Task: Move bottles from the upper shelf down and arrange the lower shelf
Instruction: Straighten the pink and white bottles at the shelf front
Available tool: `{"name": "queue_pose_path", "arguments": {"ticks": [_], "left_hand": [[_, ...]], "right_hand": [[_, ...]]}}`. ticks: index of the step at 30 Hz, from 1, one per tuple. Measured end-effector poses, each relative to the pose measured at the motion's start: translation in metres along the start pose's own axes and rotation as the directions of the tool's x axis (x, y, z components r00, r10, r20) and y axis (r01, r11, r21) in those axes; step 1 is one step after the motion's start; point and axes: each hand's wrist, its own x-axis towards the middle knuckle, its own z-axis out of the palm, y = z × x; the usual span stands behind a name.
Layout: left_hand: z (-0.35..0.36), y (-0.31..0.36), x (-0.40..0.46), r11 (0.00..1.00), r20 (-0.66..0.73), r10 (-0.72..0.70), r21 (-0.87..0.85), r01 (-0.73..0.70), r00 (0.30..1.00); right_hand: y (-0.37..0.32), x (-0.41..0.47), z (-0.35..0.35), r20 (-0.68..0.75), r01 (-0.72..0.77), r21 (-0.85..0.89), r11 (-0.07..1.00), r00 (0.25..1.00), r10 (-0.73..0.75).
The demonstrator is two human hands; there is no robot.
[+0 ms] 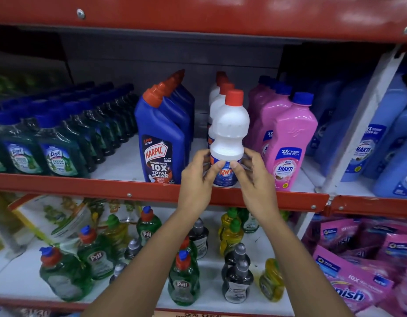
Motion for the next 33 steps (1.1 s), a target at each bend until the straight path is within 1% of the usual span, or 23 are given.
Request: {"name": "queue_pose_path", "arguments": {"ticks": [4,5,6,8,9,10,11,13,14,16,17,19,21,23,27,29,33], "left_hand": [[-0.001,0.006,-0.003,1.000,0.018,-0.004,0.008,0.004,1.000],[-0.001,0.007,-0.005,1.000,0.020,-0.004,0.010,0.004,1.000],[-0.003,0.007,-0.009,1.000,0.016,-0.005,0.016,0.005,1.000],[-0.011,0.004,-0.017,0.998,-0.027,0.005,0.068,-0.003,1.000],[-0.017,0.003,-0.022,0.995,-0.070,0.023,0.101,-0.016,0.997],[-0.025,0.002,-0.026,0.991,-0.125,0.052,0.126,-0.036,0.991],[-0.035,0.000,-0.029,0.988,-0.184,0.086,0.142,-0.060,0.979],[-0.054,-0.003,-0.033,0.979,-0.296,0.136,0.185,-0.083,0.946],[-0.064,-0.006,-0.032,0.974,-0.339,0.145,0.216,-0.073,0.930],[-0.081,-0.013,-0.029,0.968,-0.380,0.113,0.252,-0.015,0.918],[-0.089,-0.019,-0.025,0.966,-0.371,0.079,0.256,0.020,0.925],[-0.101,-0.028,-0.016,0.971,-0.281,-0.003,0.230,0.070,0.960],[-0.111,-0.034,-0.007,0.985,-0.146,-0.069,0.149,0.091,0.987],[-0.116,-0.037,-0.001,0.989,-0.073,-0.087,0.115,0.095,0.994],[-0.118,-0.042,0.002,0.991,-0.067,-0.015,0.129,0.023,0.998],[-0.119,-0.042,0.002,0.993,-0.064,-0.012,0.119,0.020,0.998],[-0.119,-0.042,0.001,0.994,-0.068,0.004,0.111,0.003,0.998]], "right_hand": [[-0.005,-0.003,0.000,0.010,-0.005,-0.005,1.000,1.000,0.005],[-0.007,-0.007,0.002,-0.009,-0.005,-0.002,1.000,1.000,0.005],[-0.009,-0.011,0.004,-0.062,0.005,-0.010,1.000,0.998,-0.006],[-0.012,-0.024,0.012,-0.234,0.062,-0.055,0.997,0.969,-0.073],[-0.015,-0.030,0.018,-0.307,0.098,-0.069,0.993,0.945,-0.114],[-0.017,-0.035,0.024,-0.342,0.127,-0.068,0.990,0.929,-0.143],[-0.020,-0.038,0.031,-0.340,0.145,-0.058,0.988,0.927,-0.156],[-0.026,-0.041,0.047,-0.273,0.141,-0.009,0.990,0.952,-0.138],[-0.028,-0.040,0.054,-0.227,0.120,0.021,0.992,0.967,-0.112],[-0.032,-0.033,0.069,-0.124,0.070,0.033,0.997,0.990,-0.066],[-0.033,-0.028,0.076,-0.070,0.050,0.014,0.999,0.996,-0.048],[-0.034,-0.018,0.090,0.018,0.027,-0.016,0.999,0.999,-0.027],[-0.033,-0.009,0.100,0.062,0.022,-0.045,0.999,0.998,-0.019],[-0.032,-0.006,0.107,0.069,0.017,-0.061,0.998,0.998,-0.013],[-0.032,-0.007,0.112,0.006,0.021,-0.059,0.998,1.000,-0.021],[-0.032,-0.007,0.113,-0.013,0.014,-0.058,0.998,1.000,-0.015],[-0.034,-0.007,0.113,0.006,0.010,-0.055,0.998,1.000,-0.010]]}}
